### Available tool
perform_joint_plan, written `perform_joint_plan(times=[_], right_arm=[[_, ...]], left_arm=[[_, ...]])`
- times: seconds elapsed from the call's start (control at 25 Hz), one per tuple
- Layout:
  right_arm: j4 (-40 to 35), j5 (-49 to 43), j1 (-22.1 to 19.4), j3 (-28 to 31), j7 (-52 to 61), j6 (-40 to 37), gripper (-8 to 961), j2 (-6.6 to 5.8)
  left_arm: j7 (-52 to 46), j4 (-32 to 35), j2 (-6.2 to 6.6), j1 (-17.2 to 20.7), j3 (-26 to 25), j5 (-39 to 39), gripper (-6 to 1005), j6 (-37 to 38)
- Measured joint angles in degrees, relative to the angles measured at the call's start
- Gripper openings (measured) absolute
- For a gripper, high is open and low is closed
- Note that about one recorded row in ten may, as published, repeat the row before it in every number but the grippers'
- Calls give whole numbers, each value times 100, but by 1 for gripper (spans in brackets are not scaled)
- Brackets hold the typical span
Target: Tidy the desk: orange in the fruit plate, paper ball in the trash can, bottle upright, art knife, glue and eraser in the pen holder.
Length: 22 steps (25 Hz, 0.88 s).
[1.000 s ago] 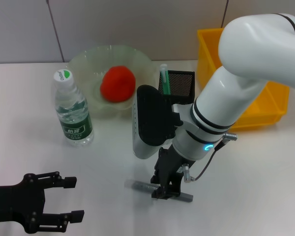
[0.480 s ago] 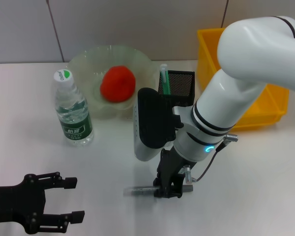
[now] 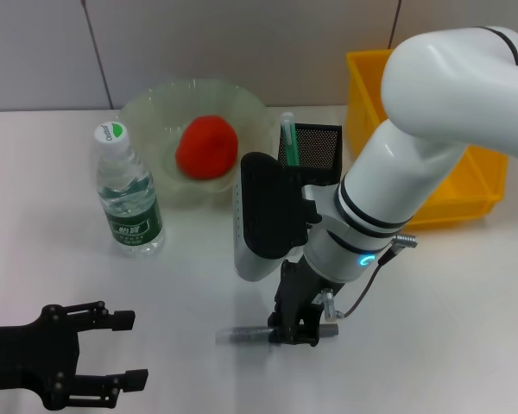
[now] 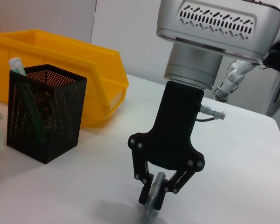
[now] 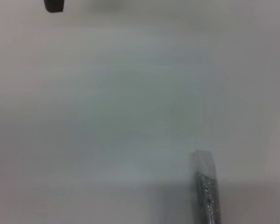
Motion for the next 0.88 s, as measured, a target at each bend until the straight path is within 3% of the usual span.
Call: perform_joint_plan(times=[0.36, 0.44, 0.48, 0.52, 0.56, 0.6, 0.64, 0.72, 0.88], right_arm=[[-142, -1, -49, 264, -21, -70, 136, -8], [-338, -1, -142, 819, -107, -297, 136, -44], [-338, -1, -142, 819, -107, -297, 135, -44], [-465, -4, -226, 1355, -283, -558, 135, -50], [-465, -4, -226, 1355, -283, -558, 134, -50], [-589, -15, -324, 1843, -454, -772, 134, -56], [-589, -15, -324, 1843, -454, -772, 133, -56], [-859, -18, -563, 2496, -725, -1026, 133, -66], [-1156, 175, -875, 3087, -1129, -1232, 131, -68]], left_arm=[[-7, 0, 11, 0, -17, -8, 829, 7], [-8, 0, 12, 0, -18, -10, 829, 7], [-8, 0, 12, 0, -18, -10, 829, 7], [-9, 0, 12, 0, -18, -10, 829, 7], [-9, 0, 12, 0, -18, -10, 829, 7], [-9, 0, 13, 0, -18, -10, 829, 7], [-9, 0, 12, 0, -18, -10, 829, 7], [-9, -1, 15, 0, -18, -10, 829, 7], [-9, -12, 20, 0, -18, -8, 829, 7]])
